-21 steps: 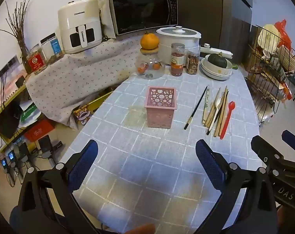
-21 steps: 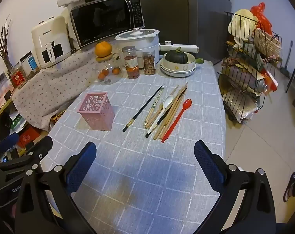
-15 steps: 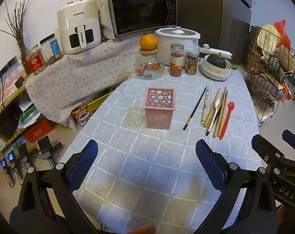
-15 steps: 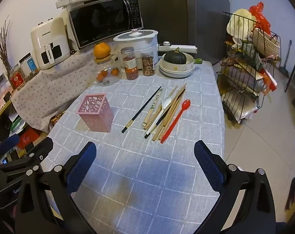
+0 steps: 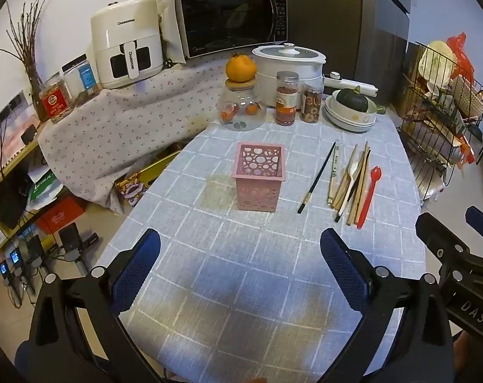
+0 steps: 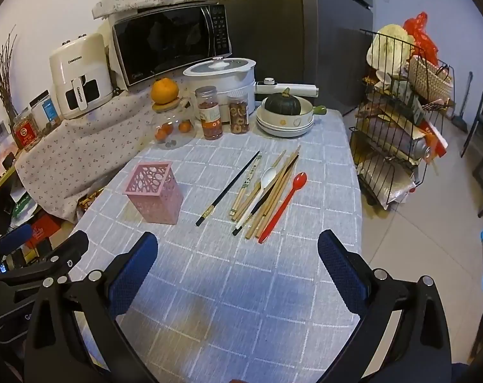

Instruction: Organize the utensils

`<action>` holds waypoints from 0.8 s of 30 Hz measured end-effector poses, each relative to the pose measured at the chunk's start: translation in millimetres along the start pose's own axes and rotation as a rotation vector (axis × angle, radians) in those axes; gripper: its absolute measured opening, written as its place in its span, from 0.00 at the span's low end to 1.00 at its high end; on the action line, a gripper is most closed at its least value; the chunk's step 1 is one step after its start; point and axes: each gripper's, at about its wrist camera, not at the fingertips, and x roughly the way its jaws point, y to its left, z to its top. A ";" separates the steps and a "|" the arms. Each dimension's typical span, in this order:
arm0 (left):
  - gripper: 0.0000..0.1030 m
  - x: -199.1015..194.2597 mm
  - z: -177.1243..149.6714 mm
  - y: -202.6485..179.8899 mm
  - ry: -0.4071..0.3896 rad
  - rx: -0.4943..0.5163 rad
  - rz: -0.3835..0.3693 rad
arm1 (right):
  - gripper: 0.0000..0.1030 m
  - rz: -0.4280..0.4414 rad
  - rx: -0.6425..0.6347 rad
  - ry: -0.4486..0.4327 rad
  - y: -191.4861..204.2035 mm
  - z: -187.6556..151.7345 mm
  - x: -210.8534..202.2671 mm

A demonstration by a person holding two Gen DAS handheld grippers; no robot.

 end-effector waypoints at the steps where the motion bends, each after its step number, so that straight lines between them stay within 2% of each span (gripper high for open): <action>1: 0.93 -0.1 -0.5 -0.1 -0.001 0.001 0.001 | 0.95 0.005 -0.003 -0.006 0.5 -0.2 -0.8; 9: 0.93 0.9 -0.4 -1.6 0.005 0.003 0.004 | 0.95 -0.013 0.013 -0.008 -1.0 -1.3 1.4; 15: 0.93 4.4 -1.5 1.6 0.020 -0.002 0.004 | 0.95 0.058 0.101 -0.033 -12.4 -4.5 1.0; 18: 0.93 5.5 -1.5 3.2 0.025 -0.008 0.004 | 0.95 0.077 0.141 0.002 -17.4 -5.8 7.9; 24: 0.93 6.5 -2.3 4.2 0.028 -0.009 0.005 | 0.95 0.037 0.103 -0.001 -14.2 -5.3 6.4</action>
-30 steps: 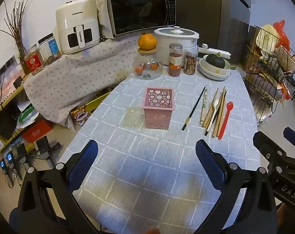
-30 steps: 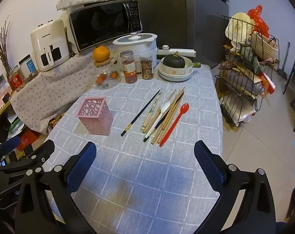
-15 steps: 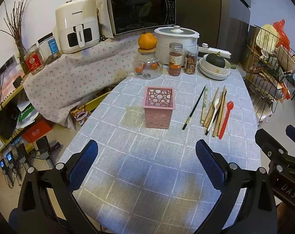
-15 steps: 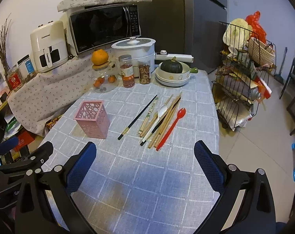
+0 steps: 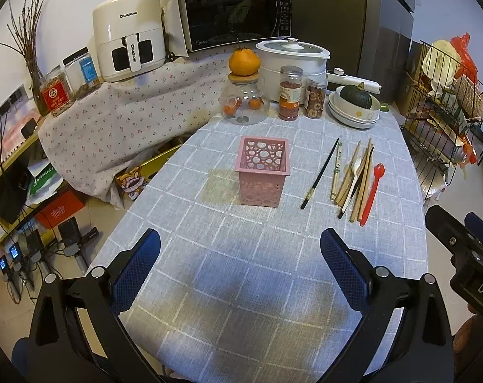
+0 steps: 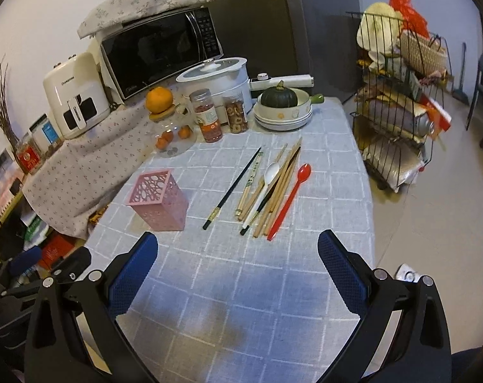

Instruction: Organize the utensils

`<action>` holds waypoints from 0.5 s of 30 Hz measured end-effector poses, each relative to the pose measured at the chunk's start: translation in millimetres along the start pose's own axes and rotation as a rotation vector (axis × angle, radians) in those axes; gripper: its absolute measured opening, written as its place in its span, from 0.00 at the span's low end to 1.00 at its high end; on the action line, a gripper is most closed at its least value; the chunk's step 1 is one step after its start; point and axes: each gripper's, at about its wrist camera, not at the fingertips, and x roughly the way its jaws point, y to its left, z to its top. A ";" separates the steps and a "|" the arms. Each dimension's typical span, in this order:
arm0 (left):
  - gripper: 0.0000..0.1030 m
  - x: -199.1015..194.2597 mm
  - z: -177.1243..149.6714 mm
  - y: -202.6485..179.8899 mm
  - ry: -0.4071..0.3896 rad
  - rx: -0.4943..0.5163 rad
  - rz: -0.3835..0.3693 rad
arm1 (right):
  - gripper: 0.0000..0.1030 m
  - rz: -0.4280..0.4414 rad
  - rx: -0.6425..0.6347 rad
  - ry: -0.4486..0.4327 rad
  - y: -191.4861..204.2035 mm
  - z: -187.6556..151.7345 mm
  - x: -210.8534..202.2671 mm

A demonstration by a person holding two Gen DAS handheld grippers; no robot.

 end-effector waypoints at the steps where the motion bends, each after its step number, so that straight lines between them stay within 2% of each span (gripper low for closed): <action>1: 0.93 -0.2 -0.2 -0.9 0.000 -0.001 0.000 | 0.95 -0.005 -0.007 0.002 0.2 0.6 -0.3; 15: 0.93 2.3 -3.5 -3.0 0.010 -0.007 -0.003 | 0.95 0.026 -0.025 0.015 -1.6 2.2 -2.3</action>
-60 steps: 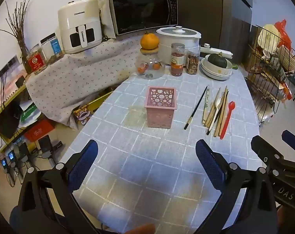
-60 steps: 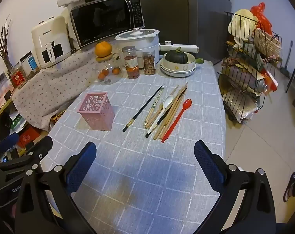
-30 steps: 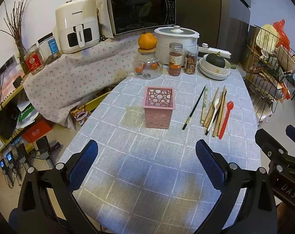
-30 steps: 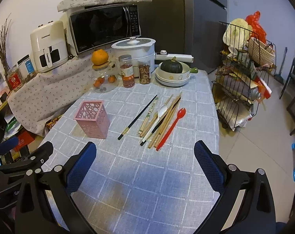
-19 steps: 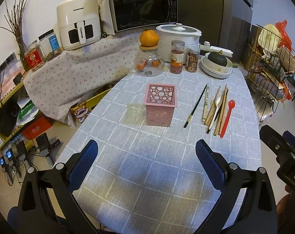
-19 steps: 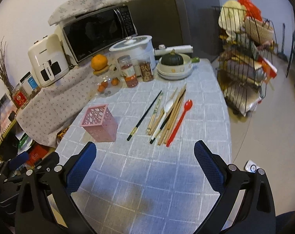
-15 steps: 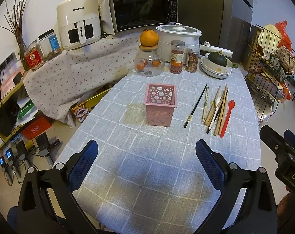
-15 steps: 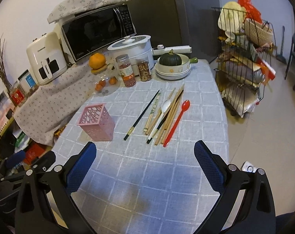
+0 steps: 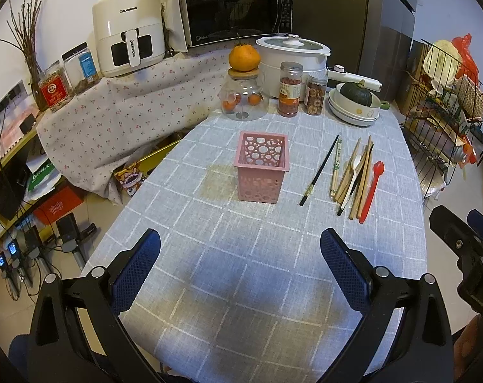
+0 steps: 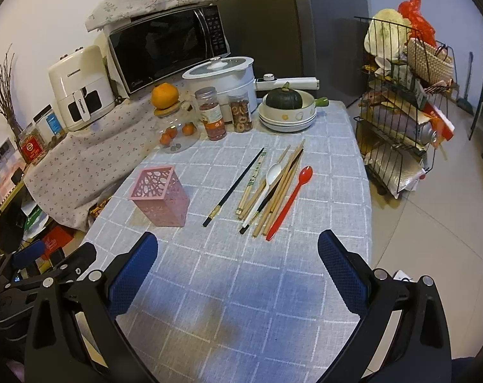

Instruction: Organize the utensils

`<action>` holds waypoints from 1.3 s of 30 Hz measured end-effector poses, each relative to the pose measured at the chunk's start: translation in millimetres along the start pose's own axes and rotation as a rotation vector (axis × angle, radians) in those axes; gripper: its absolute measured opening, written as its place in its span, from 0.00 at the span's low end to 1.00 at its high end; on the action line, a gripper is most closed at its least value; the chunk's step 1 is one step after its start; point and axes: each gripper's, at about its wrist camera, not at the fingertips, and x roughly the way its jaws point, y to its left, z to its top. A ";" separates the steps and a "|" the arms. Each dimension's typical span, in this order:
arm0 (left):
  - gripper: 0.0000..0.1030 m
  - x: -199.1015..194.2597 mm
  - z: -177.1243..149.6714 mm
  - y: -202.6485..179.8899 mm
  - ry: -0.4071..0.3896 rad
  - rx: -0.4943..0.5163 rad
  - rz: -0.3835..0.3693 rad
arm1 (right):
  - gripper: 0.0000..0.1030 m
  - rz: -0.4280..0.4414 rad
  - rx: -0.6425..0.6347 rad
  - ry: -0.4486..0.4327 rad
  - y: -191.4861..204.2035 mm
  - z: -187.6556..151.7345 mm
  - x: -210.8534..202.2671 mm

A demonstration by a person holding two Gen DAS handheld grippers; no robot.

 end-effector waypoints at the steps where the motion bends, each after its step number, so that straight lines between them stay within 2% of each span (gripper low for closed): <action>1: 0.93 0.2 -0.4 0.0 0.001 -0.001 0.001 | 0.95 0.002 0.000 0.001 0.0 0.2 0.1; 39: 0.93 2.3 -2.9 -1.4 0.014 -0.008 -0.002 | 0.95 0.016 -0.013 0.034 5.0 -2.7 7.4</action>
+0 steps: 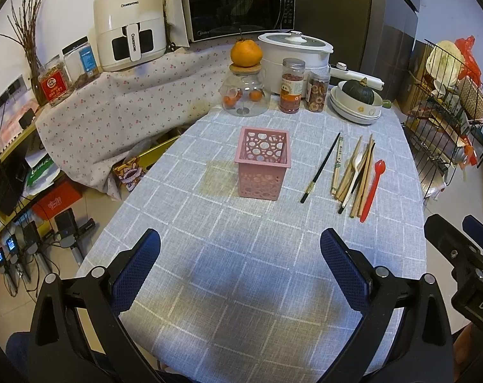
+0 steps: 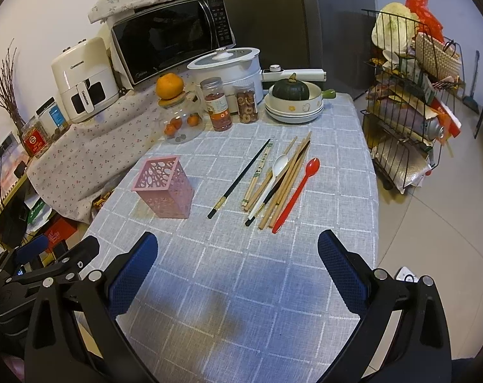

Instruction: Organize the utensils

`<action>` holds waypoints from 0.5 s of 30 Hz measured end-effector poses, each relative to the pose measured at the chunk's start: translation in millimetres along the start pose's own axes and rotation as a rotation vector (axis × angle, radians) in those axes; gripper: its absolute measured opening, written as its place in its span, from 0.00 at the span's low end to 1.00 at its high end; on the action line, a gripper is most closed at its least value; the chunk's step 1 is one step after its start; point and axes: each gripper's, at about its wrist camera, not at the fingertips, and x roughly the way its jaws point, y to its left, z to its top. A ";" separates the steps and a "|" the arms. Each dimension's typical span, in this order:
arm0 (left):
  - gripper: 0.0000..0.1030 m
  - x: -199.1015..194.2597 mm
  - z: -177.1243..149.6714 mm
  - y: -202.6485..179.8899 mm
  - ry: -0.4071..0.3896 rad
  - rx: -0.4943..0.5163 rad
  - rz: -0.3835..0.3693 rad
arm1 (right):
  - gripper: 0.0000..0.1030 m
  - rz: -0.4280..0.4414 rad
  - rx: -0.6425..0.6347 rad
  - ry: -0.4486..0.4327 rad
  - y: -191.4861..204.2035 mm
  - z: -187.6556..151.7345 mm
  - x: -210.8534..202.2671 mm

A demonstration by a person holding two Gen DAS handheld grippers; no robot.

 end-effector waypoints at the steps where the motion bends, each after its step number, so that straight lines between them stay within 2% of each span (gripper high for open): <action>1: 0.93 0.4 0.6 0.5 0.003 0.001 -0.004 | 0.95 0.002 0.002 0.007 -1.3 2.3 1.2; 5: 0.93 7.3 20.1 -0.1 0.036 0.006 -0.028 | 0.95 0.089 0.116 0.104 -27.8 23.4 17.5; 8: 0.93 11.7 46.9 -2.4 0.060 -0.014 -0.062 | 0.95 0.075 0.190 0.169 -54.6 47.9 35.9; 12: 0.90 26.2 78.6 -20.4 0.112 -0.003 -0.125 | 0.94 0.116 0.289 0.265 -84.0 73.7 68.8; 15: 0.82 49.7 100.5 -45.7 0.169 0.035 -0.159 | 0.81 0.129 0.352 0.352 -102.3 86.9 106.7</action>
